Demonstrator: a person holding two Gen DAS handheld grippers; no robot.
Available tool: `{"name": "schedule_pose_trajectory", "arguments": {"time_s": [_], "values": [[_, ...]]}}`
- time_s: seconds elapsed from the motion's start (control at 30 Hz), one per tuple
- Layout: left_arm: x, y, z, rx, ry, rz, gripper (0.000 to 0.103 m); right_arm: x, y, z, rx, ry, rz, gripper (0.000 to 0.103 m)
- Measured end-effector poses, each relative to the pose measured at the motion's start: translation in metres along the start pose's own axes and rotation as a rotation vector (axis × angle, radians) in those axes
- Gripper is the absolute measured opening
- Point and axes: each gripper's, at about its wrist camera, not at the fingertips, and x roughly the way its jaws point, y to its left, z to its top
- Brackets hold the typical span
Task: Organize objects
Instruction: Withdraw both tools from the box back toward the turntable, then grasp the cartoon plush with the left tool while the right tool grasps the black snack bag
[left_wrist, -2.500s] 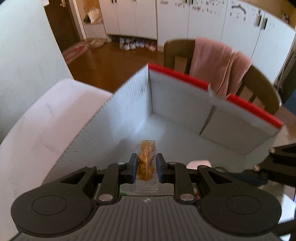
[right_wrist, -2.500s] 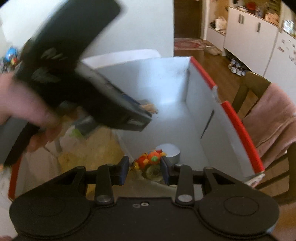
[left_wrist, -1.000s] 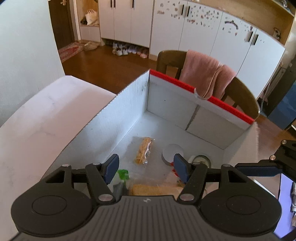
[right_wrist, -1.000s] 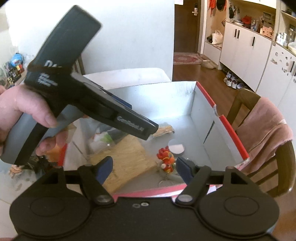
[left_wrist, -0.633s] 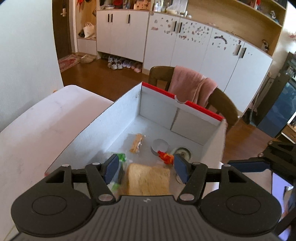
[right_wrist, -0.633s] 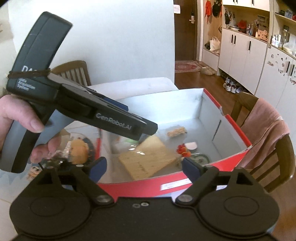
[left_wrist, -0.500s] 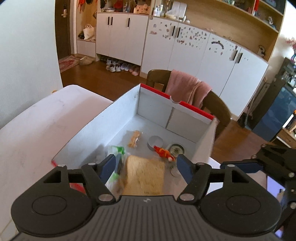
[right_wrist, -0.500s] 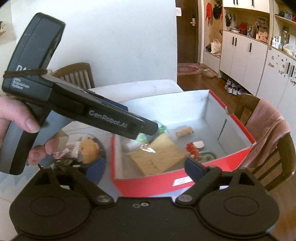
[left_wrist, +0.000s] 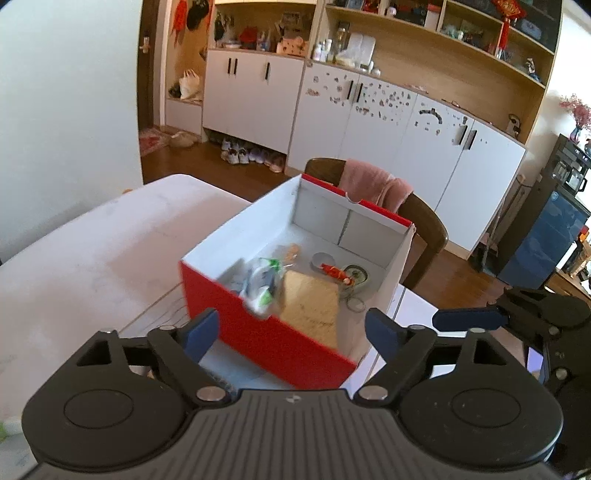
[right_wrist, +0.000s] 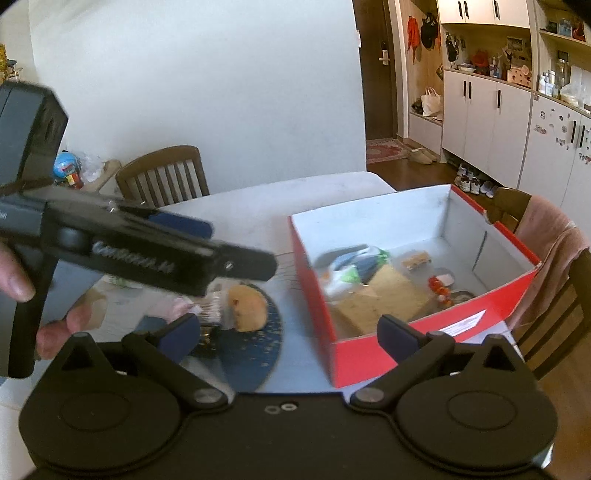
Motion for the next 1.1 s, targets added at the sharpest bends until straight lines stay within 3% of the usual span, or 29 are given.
{"name": "schedule_pose_trajectory", "arguments": {"time_s": [0.3,0.57,0.8,1.1], "values": [[-0.051,0.029,-0.038,-0.029,-0.025,0.023,0.102,-0.006,0.037,-0.009,0.0,-0.022,0.014,0.103],[-0.082,0.063,-0.076,-0.093,-0.046,0.089,0.103,0.013,0.057,-0.02,-0.024,0.029,0.016,0.102],[-0.095,0.097,-0.117,-0.121,-0.023,0.189,0.103,0.037,0.077,-0.027,-0.054,0.085,0.022,0.102],[-0.085,0.122,-0.166,-0.15,0.012,0.249,0.103,0.077,0.091,-0.027,-0.083,0.125,0.025,0.102]]}}
